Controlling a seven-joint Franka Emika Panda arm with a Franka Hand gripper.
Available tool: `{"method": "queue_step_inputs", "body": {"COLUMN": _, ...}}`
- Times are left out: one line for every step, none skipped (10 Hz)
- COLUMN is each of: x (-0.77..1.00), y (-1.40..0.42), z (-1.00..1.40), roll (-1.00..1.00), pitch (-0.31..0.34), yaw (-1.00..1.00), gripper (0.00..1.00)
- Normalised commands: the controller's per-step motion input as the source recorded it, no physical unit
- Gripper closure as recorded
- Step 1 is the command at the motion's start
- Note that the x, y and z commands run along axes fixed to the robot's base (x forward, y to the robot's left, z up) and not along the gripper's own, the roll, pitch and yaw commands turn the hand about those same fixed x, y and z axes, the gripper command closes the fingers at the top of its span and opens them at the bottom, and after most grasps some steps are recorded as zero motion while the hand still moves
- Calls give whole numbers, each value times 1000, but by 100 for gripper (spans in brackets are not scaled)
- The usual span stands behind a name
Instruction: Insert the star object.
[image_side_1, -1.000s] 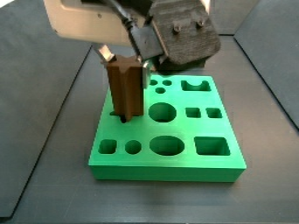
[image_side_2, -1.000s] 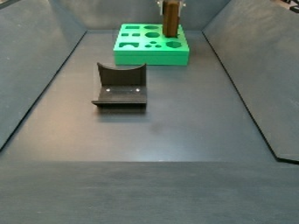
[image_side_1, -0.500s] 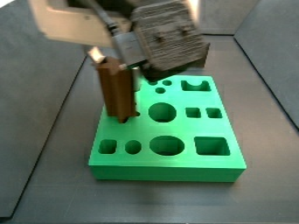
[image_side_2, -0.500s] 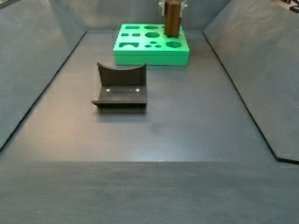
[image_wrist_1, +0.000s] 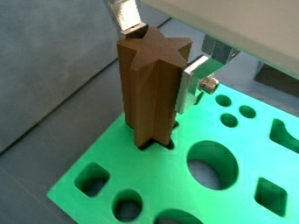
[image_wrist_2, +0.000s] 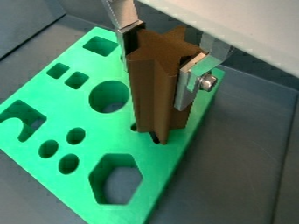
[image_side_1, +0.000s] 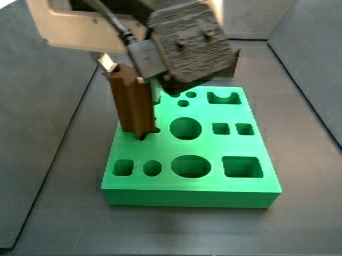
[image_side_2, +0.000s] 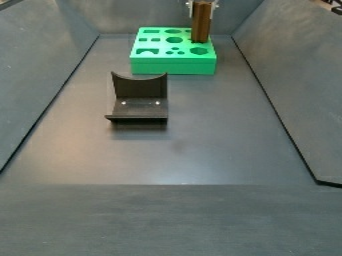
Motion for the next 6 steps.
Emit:
{"method": "queue_step_inputs", "body": {"x": 346, "y": -129, "z": -674, "roll": 1, "pitch": 21, "yaw": -74, "gripper": 100}}
{"method": "queue_step_inputs", "body": {"x": 277, "y": -80, "z": -823, "roll": 54, "pitch": 16, "yaw": -23, "gripper": 100}}
{"method": "queue_step_inputs", "body": {"x": 240, "y": 0, "z": -869, "roll": 150, "pitch": 64, "yaw": -6, "gripper": 100}}
{"method": "queue_step_inputs", "body": {"x": -37, "y": 163, "z": -694, "roll": 143, "pitch": 91, "yaw": -243, "gripper": 100}}
{"method": "queue_step_inputs", "body": {"x": -340, "y": 177, "z": -466, "roll": 141, "pitch": 51, "yaw": -286, "gripper": 100}}
{"method": "queue_step_inputs", "body": {"x": -374, "y": 120, "z": -423, "roll": 141, "pitch": 36, "yaw": -286, "gripper": 100}}
